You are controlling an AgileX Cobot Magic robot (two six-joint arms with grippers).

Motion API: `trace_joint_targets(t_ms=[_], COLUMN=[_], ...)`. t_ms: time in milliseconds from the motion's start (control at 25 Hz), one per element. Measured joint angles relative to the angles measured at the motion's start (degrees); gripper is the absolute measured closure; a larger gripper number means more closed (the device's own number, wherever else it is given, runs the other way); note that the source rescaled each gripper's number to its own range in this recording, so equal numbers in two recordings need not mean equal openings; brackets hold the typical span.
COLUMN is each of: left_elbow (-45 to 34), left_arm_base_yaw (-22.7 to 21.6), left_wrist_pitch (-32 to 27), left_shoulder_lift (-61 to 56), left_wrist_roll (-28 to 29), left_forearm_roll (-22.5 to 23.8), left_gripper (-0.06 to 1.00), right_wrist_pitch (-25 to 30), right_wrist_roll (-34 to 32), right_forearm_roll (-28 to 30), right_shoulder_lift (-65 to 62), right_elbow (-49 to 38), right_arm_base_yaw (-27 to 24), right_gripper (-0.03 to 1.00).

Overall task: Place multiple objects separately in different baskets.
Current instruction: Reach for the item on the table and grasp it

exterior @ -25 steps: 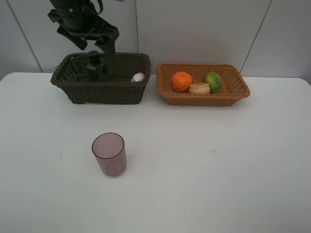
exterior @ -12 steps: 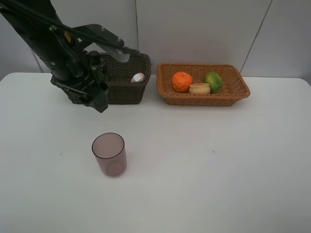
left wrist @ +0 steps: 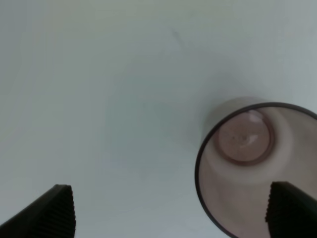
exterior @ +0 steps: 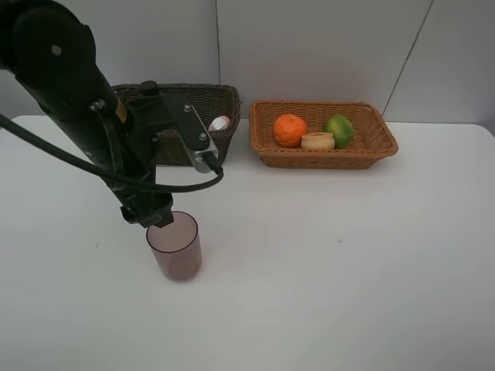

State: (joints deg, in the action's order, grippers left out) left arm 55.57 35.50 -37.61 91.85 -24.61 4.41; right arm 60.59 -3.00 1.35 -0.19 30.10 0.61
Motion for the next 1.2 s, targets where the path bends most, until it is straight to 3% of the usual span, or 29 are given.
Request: trace_joint_targets(t_ms=[560,1000,1080,1200], left_elbow=[-0.07,-1.1,-1.16,-1.16], left_arm_base_yaw=[0.0,0.0,0.0,0.0], left_wrist_pitch=[7.3,8.49,8.85,9.91], left_shoulder_lift=[8.06,12.97,13.68,13.97], left_wrist_roll=[-1.49,-1.73,-1.78,-1.91], left_forearm_roll=[-0.06,-0.06,-0.06,-0.06], left_gripper=[-0.06,-0.04,0.03,0.28], right_wrist_pitch=[0.0,0.0,0.0,0.0], right_wrist_roll=[0.0,0.0,0.0,0.0], right_forearm_roll=[0.0,0.0,0.0,0.0], right_shoulder_lift=[0.0,0.0,0.0,0.0], right_elbow=[0.0,0.0,0.0,0.0], right_arm_base_yaw=[0.0,0.0,0.0,0.0], right_gripper=[-0.03,-0.03,-0.03,-0.03])
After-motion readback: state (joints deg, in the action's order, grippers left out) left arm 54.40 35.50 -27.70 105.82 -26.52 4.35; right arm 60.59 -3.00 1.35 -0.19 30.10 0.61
